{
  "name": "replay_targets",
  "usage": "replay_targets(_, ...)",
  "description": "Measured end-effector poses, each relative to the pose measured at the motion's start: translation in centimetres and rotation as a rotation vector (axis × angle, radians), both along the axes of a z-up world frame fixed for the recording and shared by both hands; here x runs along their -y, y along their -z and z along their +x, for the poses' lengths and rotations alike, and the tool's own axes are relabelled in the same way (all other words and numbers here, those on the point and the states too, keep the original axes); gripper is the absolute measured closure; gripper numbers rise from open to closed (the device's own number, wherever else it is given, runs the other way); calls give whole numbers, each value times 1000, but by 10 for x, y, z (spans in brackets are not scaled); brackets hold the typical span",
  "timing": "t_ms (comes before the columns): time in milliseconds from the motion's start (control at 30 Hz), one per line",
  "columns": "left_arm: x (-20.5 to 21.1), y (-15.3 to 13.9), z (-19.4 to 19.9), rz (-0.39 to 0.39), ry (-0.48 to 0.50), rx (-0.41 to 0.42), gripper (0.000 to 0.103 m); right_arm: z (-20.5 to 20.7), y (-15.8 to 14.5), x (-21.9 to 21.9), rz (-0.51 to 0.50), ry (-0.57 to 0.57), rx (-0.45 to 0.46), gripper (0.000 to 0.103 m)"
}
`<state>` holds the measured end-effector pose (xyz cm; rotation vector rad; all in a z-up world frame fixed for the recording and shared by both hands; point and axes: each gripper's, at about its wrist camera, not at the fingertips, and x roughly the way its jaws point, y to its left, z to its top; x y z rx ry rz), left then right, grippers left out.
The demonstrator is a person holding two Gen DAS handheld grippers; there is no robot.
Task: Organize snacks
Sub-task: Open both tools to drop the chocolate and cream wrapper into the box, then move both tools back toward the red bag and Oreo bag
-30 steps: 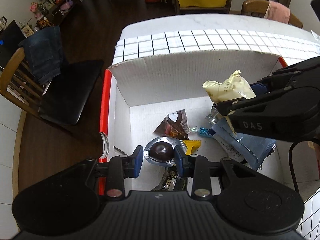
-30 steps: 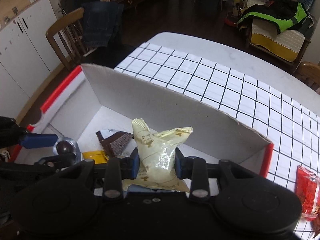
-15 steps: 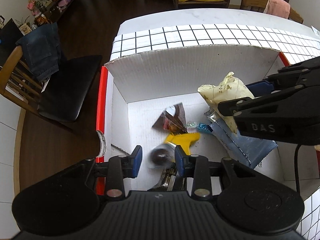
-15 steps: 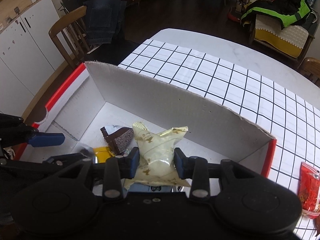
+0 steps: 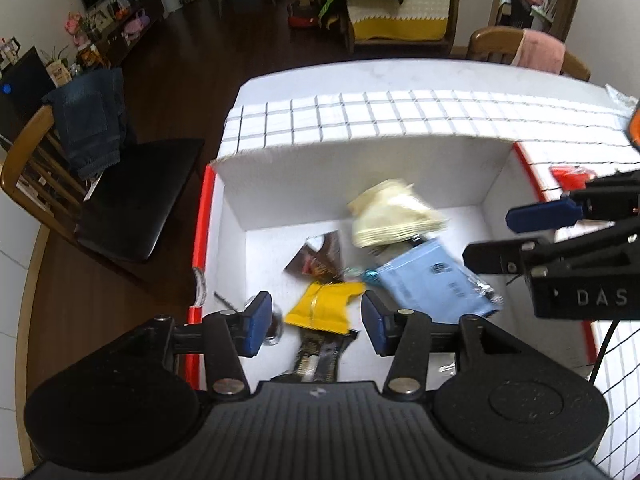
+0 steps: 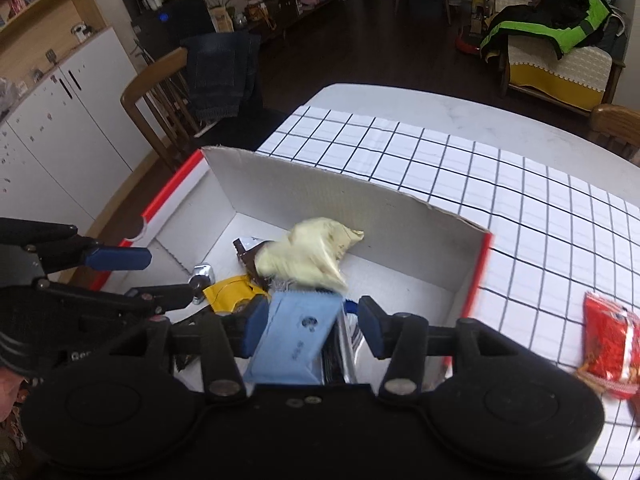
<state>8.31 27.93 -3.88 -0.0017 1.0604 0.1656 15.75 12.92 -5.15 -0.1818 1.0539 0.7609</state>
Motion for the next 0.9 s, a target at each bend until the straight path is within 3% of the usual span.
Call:
replay_targets(467,83,-41,-4,-8,115,141,43,-22,-40,87,81,52,61,43)
replay_targets(533,97,-44,-2,-15,131,153,37,-23,-45,102,85,70,78,40)
replay_targets(900,177,-42,19,-59,201,169,27,-17,-48,211,74,217,122,21)
